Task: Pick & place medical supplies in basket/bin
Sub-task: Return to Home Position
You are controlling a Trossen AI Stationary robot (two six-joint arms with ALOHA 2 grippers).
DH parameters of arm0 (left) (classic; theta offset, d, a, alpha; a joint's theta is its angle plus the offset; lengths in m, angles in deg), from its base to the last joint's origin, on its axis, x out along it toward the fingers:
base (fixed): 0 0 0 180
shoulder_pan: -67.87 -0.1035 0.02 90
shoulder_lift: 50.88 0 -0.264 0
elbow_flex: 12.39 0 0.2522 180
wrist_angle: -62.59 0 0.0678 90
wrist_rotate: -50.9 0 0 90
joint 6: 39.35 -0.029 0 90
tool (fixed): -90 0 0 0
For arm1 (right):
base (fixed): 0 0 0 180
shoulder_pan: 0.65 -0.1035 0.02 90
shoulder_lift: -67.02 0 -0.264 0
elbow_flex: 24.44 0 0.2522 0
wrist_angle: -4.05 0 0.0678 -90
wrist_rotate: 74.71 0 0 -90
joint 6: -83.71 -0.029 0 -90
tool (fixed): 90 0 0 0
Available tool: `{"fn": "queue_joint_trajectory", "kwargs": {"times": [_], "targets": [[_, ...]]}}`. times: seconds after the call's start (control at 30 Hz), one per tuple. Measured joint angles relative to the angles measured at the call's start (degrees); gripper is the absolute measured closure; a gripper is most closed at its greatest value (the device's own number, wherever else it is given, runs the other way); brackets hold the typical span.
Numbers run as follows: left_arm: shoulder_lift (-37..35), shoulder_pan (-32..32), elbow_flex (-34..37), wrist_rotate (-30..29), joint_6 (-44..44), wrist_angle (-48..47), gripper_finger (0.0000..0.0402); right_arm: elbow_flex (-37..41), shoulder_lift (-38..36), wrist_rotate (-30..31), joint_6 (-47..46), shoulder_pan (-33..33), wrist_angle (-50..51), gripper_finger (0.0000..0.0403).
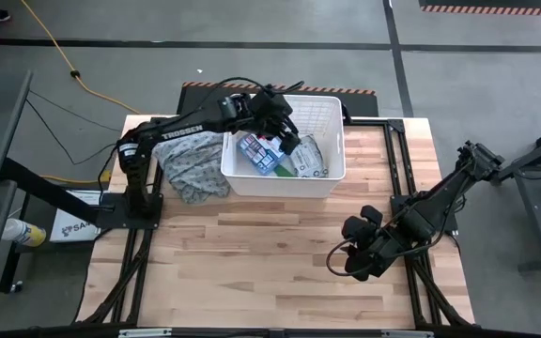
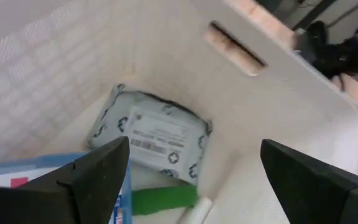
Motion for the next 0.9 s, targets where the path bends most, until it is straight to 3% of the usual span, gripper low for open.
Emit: {"fn": "queue_joint_trajectory", "kwargs": {"times": [0.27, 0.63, 0.9], "targets": [[-7.6, 5.7, 0.0, -0.7, -5.5, 1.0, 0.0005, 0.0, 0.0, 4.0, 2.3, 0.0, 0.0, 0.0262], [-19.1, 15.9, 0.0, -1.2, -8.4, 0.2, 0.0005, 0.0, 0.0, 5.0, 3.5, 2.2, -0.1, 0.0262], [-24.3, 25.1, 0.0, -9.0, -7.7, -5.3, 0.0005, -0.3, -0.4, 5.2, 6.1, 5.5, -0.5, 0.0262]]}}
